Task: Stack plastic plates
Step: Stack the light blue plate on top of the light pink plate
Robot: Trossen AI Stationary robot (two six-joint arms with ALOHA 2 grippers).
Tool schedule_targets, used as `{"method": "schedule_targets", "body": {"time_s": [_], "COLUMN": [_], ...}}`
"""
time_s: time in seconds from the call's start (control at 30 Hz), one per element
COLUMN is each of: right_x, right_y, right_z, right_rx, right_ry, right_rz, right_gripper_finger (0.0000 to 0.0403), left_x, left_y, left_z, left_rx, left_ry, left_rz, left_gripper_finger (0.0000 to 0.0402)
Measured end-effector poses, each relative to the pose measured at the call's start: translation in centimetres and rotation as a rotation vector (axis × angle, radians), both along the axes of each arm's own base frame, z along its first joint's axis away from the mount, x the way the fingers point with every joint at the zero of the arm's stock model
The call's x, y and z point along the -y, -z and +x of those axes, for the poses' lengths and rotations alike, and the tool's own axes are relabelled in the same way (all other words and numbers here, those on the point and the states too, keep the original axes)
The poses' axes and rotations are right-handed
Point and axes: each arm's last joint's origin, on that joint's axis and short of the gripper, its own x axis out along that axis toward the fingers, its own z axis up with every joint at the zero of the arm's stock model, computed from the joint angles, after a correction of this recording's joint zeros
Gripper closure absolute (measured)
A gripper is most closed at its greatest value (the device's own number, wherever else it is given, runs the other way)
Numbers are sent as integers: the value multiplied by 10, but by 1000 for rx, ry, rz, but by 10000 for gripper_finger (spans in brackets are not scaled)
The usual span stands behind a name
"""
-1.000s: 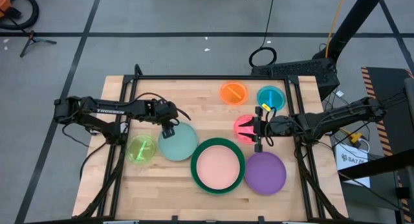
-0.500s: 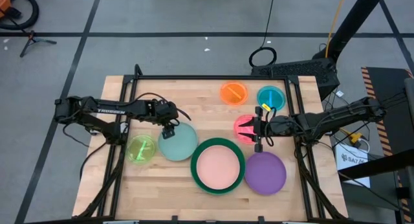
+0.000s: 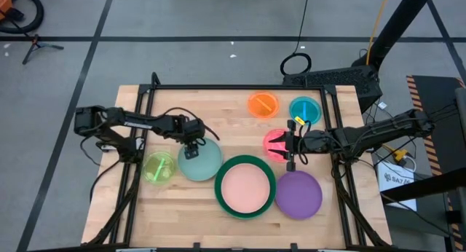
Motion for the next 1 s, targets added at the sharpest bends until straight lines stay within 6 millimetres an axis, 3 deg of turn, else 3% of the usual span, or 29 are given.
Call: {"method": "schedule_targets", "body": {"time_s": [0.33, 0.7, 1.0], "right_x": [0, 0, 0], "right_y": [0, 0, 0], "right_z": [0, 0, 0], "right_rx": [1, 1, 2], "right_ry": [1, 1, 4], "right_rz": [0, 0, 4], "right_gripper_finger": [271, 271, 271], "left_x": [-1, 0, 2], "left_y": [7, 8, 7], "left_z": [3, 3, 2], "left_rx": [-18, -21, -16], "left_ry": [2, -14, -52], "left_rz": [-9, -14, -23], "left_gripper_finger": [132, 195, 201]}}
